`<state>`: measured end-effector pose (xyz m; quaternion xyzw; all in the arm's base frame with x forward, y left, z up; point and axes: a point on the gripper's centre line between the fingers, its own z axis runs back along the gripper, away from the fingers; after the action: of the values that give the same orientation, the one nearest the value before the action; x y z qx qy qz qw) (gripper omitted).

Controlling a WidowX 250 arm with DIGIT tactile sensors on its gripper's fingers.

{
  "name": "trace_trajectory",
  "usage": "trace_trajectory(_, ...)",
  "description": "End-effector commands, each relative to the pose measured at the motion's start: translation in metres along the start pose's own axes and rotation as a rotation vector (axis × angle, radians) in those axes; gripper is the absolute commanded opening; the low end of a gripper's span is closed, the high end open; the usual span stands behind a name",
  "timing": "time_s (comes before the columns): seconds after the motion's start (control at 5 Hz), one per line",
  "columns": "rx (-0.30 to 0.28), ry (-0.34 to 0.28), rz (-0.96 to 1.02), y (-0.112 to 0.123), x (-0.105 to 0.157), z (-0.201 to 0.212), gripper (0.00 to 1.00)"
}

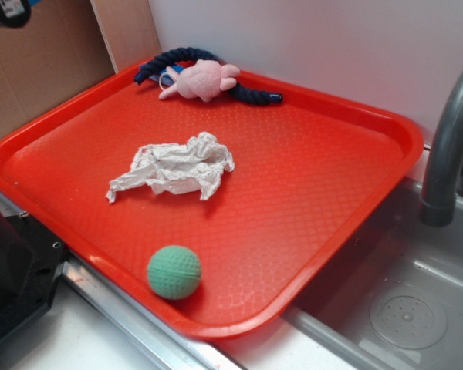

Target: Grab the blue block.

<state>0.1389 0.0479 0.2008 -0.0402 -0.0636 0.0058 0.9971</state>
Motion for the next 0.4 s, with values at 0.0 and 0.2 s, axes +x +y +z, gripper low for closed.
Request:
trace_trajectory(0.0,0.094,0.019,-0.060,0.0157,0.0202,0.0038,0.00)
trace_trajectory(0.2,0.116,0.020,-0.069,0.0154,0.0251,-0.0042,0.00)
